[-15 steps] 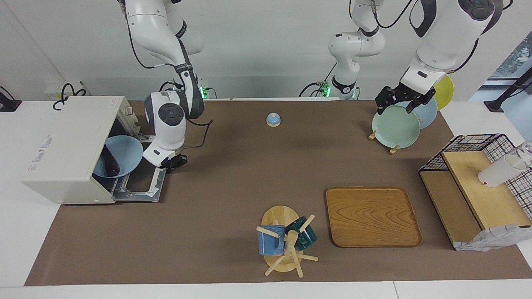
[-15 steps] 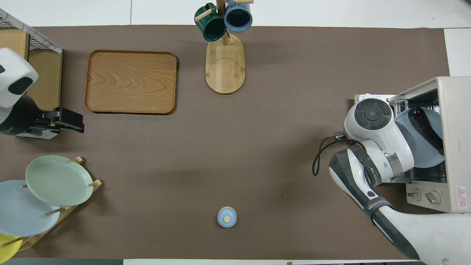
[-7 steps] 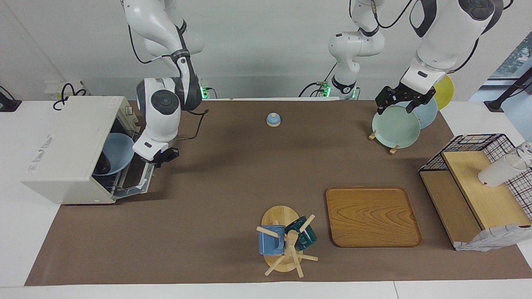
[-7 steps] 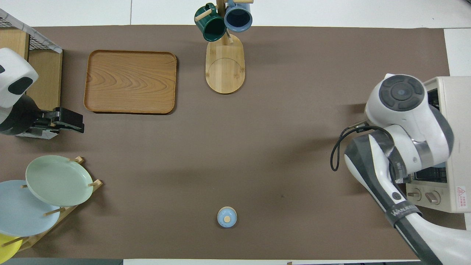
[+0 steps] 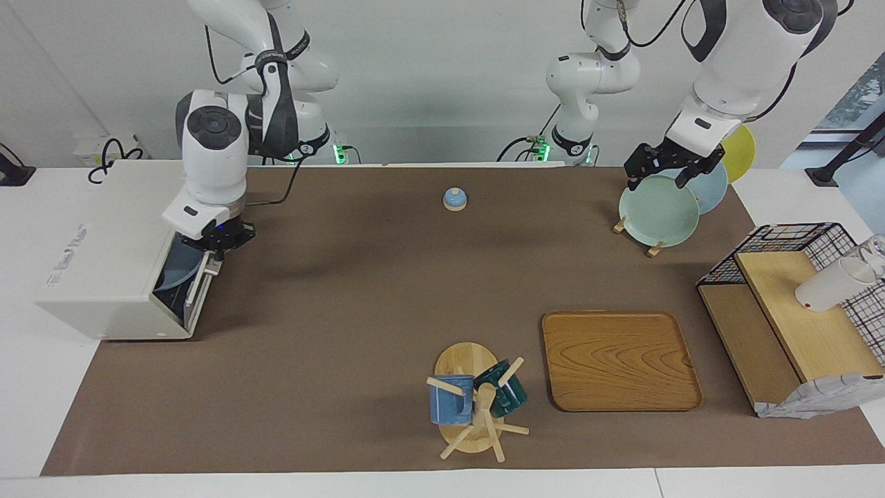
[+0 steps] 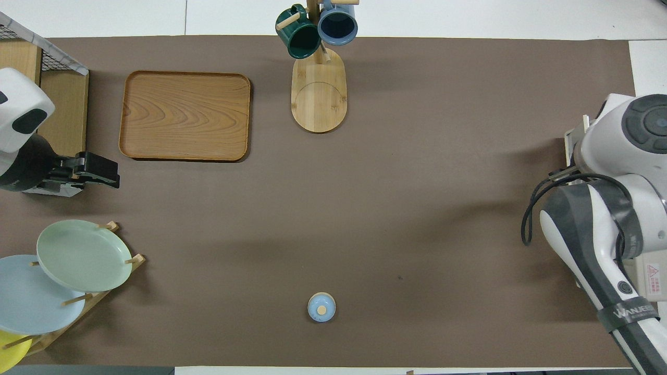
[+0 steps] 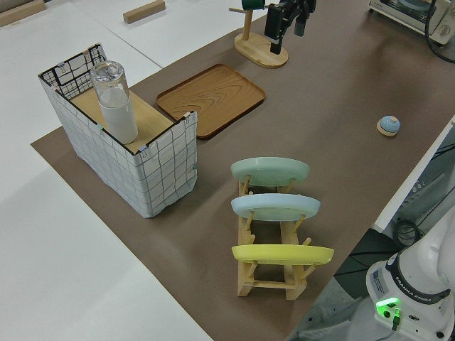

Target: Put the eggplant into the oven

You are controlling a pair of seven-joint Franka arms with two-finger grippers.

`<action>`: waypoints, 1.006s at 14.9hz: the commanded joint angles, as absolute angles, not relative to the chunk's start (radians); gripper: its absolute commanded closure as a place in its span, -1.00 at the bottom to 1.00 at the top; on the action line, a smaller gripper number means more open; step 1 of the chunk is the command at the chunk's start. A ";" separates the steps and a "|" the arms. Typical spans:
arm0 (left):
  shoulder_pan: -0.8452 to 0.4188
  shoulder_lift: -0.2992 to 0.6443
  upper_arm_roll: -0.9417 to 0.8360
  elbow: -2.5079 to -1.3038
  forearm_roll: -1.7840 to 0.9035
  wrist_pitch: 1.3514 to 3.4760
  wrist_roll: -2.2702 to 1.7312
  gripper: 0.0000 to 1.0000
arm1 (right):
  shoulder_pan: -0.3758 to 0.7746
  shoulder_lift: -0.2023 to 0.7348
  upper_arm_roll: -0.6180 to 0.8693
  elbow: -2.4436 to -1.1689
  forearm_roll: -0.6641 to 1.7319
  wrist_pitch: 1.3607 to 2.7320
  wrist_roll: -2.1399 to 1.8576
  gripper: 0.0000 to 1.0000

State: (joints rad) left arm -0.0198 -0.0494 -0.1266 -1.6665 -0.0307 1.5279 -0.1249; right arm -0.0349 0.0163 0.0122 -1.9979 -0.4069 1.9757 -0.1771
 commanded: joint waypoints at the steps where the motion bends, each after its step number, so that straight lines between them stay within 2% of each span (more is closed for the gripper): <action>1: -0.014 -0.060 -0.126 -1.664 -0.043 1.513 -0.117 -1.00 | -0.067 0.023 0.002 -2.016 -0.361 1.957 -0.230 1.00; 4: -0.014 -0.060 -0.126 -1.664 -0.043 1.513 -0.118 -1.00 | -0.086 0.000 0.002 -1.973 -0.344 1.904 -0.273 1.00; 6: -0.014 -0.060 -0.126 -1.664 -0.043 1.513 -0.118 -1.00 | -0.075 0.011 0.005 -1.820 -0.275 1.731 -0.272 0.99; 8: -0.014 -0.060 -0.126 -1.664 -0.043 1.512 -0.118 -1.00 | -0.074 0.008 0.009 -1.718 -0.207 1.623 -0.270 0.89; 11: -0.014 -0.060 -0.126 -1.664 -0.043 1.511 -0.118 -1.00 | -0.083 0.003 0.003 -1.681 -0.048 1.586 -0.268 0.69; 15: -0.014 -0.060 -0.126 -1.664 -0.043 1.513 -0.117 -1.00 | -0.074 0.000 0.012 -1.674 -0.035 1.540 -0.265 0.55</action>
